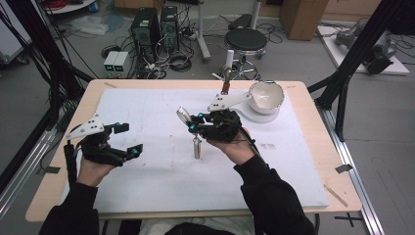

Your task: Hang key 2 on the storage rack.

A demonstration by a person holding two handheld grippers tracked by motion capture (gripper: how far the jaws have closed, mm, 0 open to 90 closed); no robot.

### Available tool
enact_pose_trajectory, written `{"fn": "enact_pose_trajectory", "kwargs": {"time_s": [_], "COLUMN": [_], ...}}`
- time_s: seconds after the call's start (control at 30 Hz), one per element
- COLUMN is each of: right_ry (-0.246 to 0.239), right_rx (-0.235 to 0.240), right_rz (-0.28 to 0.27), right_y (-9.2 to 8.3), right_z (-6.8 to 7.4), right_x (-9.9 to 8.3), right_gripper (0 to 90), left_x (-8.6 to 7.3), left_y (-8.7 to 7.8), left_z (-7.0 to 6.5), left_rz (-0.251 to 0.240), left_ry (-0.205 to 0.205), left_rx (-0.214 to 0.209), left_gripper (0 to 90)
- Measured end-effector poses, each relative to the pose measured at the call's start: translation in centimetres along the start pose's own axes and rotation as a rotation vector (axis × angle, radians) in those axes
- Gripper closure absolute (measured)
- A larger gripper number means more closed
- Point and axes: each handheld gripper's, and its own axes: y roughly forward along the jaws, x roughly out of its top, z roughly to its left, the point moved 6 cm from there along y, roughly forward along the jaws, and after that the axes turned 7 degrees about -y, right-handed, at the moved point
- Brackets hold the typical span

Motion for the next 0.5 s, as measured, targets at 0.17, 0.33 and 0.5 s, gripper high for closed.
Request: {"fn": "enact_pose_trajectory", "kwargs": {"time_s": [0.17,0.33,0.5], "right_ry": [0.007,-0.005,0.002], "right_rx": [0.012,0.025,0.040], "right_rz": [-0.013,-0.029,-0.041], "right_y": [0.1,-0.1,0.1], "right_z": [0.0,0.2,0.3], "right_x": [0.1,0.3,0.4], "right_gripper": [74.7,74.7,74.7], "left_x": [1.7,3.4,4.7], "left_y": [1.7,3.3,4.8], "left_z": [-1.0,-1.9,-2.7], "left_rz": [-0.007,-0.035,-0.035], "left_ry": [0.008,0.015,0.028], "left_rx": [-0.046,-0.097,-0.130], "left_gripper": [1.9,2.6,2.9]}}
